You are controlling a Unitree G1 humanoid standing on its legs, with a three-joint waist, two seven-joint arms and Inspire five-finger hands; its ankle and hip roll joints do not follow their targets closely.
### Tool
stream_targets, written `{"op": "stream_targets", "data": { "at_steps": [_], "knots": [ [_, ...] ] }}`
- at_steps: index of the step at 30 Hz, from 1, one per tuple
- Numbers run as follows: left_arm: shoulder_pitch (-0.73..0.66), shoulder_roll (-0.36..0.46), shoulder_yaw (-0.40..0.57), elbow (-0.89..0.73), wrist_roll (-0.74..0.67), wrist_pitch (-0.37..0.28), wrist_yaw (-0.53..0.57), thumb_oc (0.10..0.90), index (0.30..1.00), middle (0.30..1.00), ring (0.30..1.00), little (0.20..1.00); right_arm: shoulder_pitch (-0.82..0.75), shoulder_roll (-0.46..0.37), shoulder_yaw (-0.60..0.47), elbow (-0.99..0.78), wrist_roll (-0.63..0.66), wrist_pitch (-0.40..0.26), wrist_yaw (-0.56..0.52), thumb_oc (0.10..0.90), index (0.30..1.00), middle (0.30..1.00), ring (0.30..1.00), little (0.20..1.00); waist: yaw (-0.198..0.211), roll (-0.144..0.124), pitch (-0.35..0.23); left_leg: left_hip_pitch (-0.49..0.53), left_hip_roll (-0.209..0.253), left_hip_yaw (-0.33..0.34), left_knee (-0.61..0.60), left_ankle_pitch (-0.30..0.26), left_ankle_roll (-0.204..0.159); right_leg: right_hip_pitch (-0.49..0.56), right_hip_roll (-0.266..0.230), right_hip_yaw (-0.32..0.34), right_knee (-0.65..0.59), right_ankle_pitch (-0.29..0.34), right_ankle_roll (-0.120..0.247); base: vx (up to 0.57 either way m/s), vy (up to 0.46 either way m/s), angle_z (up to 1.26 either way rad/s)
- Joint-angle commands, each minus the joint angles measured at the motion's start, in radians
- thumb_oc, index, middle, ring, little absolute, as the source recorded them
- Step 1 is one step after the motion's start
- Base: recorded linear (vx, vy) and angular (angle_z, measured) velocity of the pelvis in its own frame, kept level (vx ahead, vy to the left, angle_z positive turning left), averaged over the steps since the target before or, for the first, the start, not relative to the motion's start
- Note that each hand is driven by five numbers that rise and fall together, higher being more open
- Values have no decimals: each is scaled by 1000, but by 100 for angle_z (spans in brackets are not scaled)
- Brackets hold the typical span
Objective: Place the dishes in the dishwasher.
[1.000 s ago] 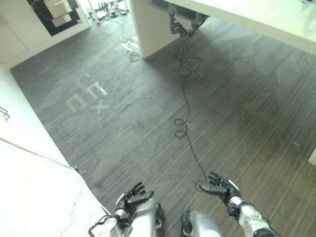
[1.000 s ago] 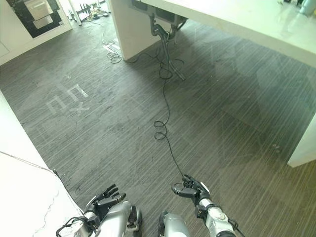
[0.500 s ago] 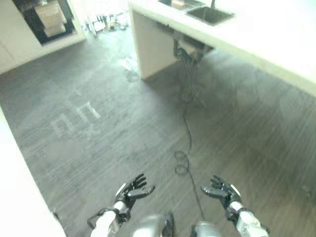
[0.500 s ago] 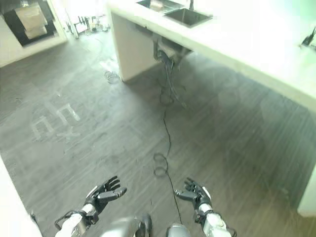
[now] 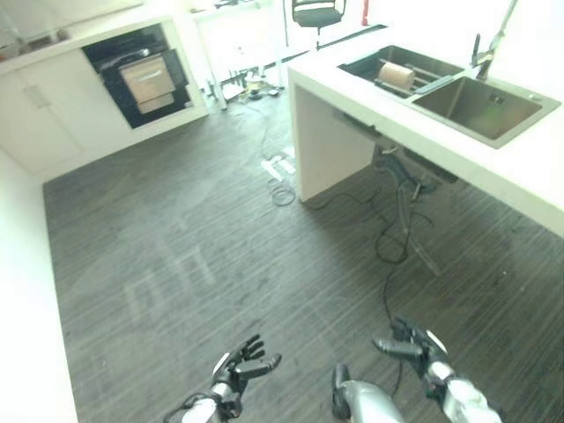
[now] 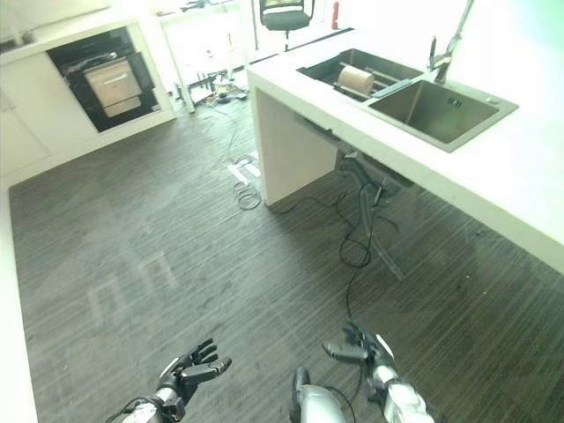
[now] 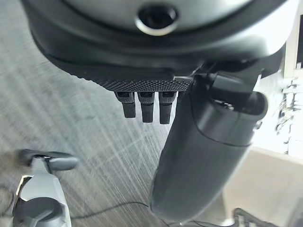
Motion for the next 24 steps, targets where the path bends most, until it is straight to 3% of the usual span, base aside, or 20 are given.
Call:
{"op": "stream_targets", "data": {
  "at_steps": [1, 3, 5, 6, 8, 9, 11, 12, 14, 18, 19, 22, 24],
  "knots": [
    [-31, 55, -25, -153, 46, -19, -17, 800, 900, 900, 900, 900, -5, -44, -29, -52, 17, -12, -5, 800, 900, 900, 900, 900, 42, -87, 36, -141, 74, -19, -156, -95, 63, 135, -96, 118, -132, -10, 217, 409, 21, -37],
    [-17, 51, -14, -147, 45, -26, -20, 800, 900, 900, 900, 900, 4, -36, -39, -65, -5, -4, -8, 800, 900, 900, 900, 900, 62, -87, 39, -176, 114, 37, -364, -155, 97, 150, -84, 143, -132, -39, 226, 480, 168, -65],
    [-3, 49, -9, -132, 41, -40, -28, 800, 900, 900, 900, 900, 6, -30, -31, -55, -7, -9, -17, 800, 900, 900, 900, 900, 79, -78, 44, -196, 134, 40, -539, -126, 90, 169, -68, 160, -132, -60, 235, 481, 279, -83],
    [28, 40, -4, -108, 53, -75, -50, 800, 900, 900, 900, 900, 9, -26, -22, -25, -1, -31, -20, 800, 900, 900, 900, 900, 127, -71, 60, -294, 143, 3, -650, -45, 58, 218, -49, 193, -132, -99, 243, 540, 307, -72],
    [44, 34, -1, -97, 58, -92, -60, 800, 900, 900, 900, 900, 12, -25, -22, -9, 0, -44, -19, 800, 900, 900, 900, 900, 154, -80, 74, -392, 146, 6, -618, -8, 41, 249, -56, 195, -132, -119, 239, 447, 260, -69],
    [48, 36, 2, -87, 54, -97, -67, 800, 900, 900, 900, 900, 4, -28, -21, 2, 1, -43, -22, 800, 900, 900, 900, 900, 157, -82, 68, -373, 145, 30, -621, -62, 65, 253, -69, 182, -132, -126, 239, 353, 241, -96],
    [47, 33, 7, -65, 56, -108, -60, 800, 900, 900, 900, 900, -6, -27, -24, 28, -5, -45, -13, 800, 900, 900, 900, 900, 159, -76, 56, -333, 134, 17, -649, -102, 84, 270, -78, 177, -132, -133, 253, 335, 233, -83],
    [40, 36, 8, -37, 60, -126, -56, 800, 900, 900, 900, 900, -13, -19, -30, 54, -18, -45, -3, 800, 900, 900, 900, 900, 150, -66, 47, -271, 118, -22, -650, -202, 122, 303, -75, 169, -132, -121, 266, 332, 215, -43],
    [26, 54, 4, -17, 83, -131, -46, 800, 900, 900, 900, 900, -11, -5, -34, 72, -51, -36, -7, 800, 900, 900, 900, 900, 129, -39, 32, -207, 118, -44, -650, -277, 166, 313, -73, 134, -87, -18, 291, 334, 241, -8],
    [-6, 93, -20, 32, 65, -137, -48, 800, 900, 900, 900, 900, -6, 22, -31, 167, -70, -62, -2, 800, 900, 900, 900, 900, 96, -2, 37, -119, 99, -61, -650, -346, 252, 98, -97, 88, 316, 127, 330, 223, 156, 15],
    [-8, 95, -22, 34, 61, -138, -47, 800, 900, 900, 900, 900, -6, 23, -32, 174, -70, -64, -1, 800, 900, 900, 900, 900, 95, -2, 38, -118, 97, -59, -650, -348, 254, 90, -102, 84, 320, 129, 330, 251, 37, 5],
    [-19, 103, -13, 29, 59, -118, -55, 800, 900, 900, 900, 900, -5, 25, -49, 243, -99, -66, 15, 800, 900, 900, 900, 900, 88, -14, 52, -79, 88, -39, -650, -385, 267, 32, -165, -7, 100, 149, 322, 251, -129, -8],
    [-16, 102, -11, 18, 75, -109, -47, 800, 900, 900, 900, 900, -8, 24, -62, 287, -107, -68, 28, 800, 900, 900, 900, 900, 81, -26, 63, -24, 77, -45, -650, -441, 264, -19, -203, -52, -36, 204, 354, 311, -211, -21]
  ]
}}
